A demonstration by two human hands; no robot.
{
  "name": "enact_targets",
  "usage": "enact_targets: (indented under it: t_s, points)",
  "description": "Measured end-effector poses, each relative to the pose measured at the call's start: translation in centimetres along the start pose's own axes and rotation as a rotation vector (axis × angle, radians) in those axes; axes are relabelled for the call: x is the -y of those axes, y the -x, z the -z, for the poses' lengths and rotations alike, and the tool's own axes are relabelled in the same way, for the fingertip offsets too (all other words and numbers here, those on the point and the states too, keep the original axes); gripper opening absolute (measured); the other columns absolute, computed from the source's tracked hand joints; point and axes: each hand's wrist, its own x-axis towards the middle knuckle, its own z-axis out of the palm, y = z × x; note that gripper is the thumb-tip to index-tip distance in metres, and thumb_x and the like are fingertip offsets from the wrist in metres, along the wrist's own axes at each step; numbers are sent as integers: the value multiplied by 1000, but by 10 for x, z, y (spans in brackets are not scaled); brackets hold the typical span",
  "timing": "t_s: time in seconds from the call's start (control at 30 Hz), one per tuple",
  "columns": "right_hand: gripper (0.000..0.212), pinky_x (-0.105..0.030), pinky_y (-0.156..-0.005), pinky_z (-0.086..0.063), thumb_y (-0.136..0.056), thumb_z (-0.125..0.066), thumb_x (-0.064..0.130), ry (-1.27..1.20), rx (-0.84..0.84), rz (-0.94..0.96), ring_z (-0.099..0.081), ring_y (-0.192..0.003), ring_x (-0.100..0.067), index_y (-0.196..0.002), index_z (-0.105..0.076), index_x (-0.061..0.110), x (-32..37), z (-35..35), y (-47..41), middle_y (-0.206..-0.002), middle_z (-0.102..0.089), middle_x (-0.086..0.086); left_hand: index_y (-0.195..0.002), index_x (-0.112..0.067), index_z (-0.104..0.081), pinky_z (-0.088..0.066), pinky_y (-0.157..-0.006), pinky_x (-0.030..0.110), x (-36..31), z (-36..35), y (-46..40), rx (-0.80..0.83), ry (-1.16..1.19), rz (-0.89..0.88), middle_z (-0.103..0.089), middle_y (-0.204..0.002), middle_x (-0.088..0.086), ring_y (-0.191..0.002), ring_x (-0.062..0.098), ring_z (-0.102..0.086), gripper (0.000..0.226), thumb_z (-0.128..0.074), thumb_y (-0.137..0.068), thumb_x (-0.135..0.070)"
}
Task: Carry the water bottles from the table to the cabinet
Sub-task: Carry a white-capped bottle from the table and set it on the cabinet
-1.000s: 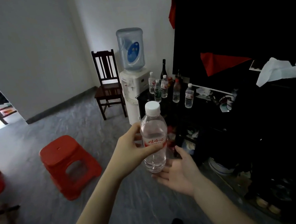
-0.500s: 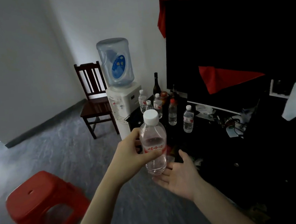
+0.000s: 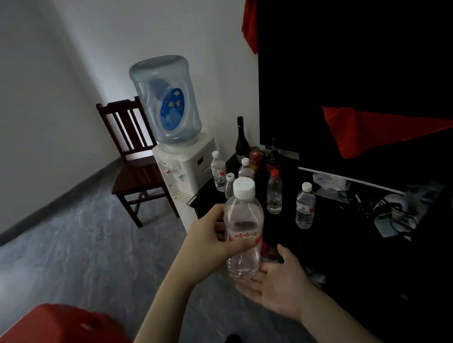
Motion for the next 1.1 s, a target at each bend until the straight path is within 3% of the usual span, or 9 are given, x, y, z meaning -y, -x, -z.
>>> enact_targets:
  t_s: [0.13, 0.3, 0.53, 0.77, 0.9, 1.1]
  points:
    - [77, -50, -96, -46, -98, -31, 60, -17, -48, 31, -58, -120, -41, -129, -57, -5, 37, -24, -52, -121, -65, -31, -116, -27, -65, -52, -76, 12, 27, 16, -68, 52, 39, -10, -75, -101, -14, -92, -2, -70, 49, -90, -74, -22]
    - [75, -48, -97, -45, -100, -30, 58, -69, -118, 39, -56, -123, -41, -128, -59, -5, 75, -52, -104, -121, -66, -30, -116, -31, -64, -59, -86, 26, 56, 33, -155, 147, 87, -18, -76, -103, -14, -94, 2, -72, 49, -90, -74, -25]
    - [67, -48, -90, -51, -101, -35, 53, -227, -237, 93, -58, -122, -43, -131, -56, -3, 112, -63, -165, -124, -64, -29, -122, -34, -61, -59, -85, 22, 94, 28, -249, 311, 158, -40, -74, -108, -18, -99, 0, -71, 56, -89, -75, -25]
    - [69, -44, -79, -59, -100, -35, 55, -354, -289, 66, -58, -122, -43, -131, -56, -3, 119, -46, -208, -124, -64, -30, -122, -40, -59, -58, -86, 20, 128, 7, -289, 450, 171, -8, -72, -109, -23, -102, -2, -70, 58, -89, -76, -22]
    - [64, -48, -89, -51, -102, -36, 52, -397, -311, 66, -58, -120, -43, -130, -57, -2, 125, -36, -233, -123, -65, -29, -122, -37, -58, -57, -88, 20, 146, -3, -300, 464, 155, 11, -71, -111, -24, -103, -2, -69, 58, -89, -77, -20]
    - [60, -48, -90, -50, -102, -37, 49, -477, -319, 43, -59, -117, -40, -130, -57, 0, 121, -19, -265, -119, -68, -27, -121, -33, -61, -58, -90, 25, 175, -24, -311, 509, 131, 55, -72, -110, -19, -104, 1, -69, 56, -90, -74, -22]
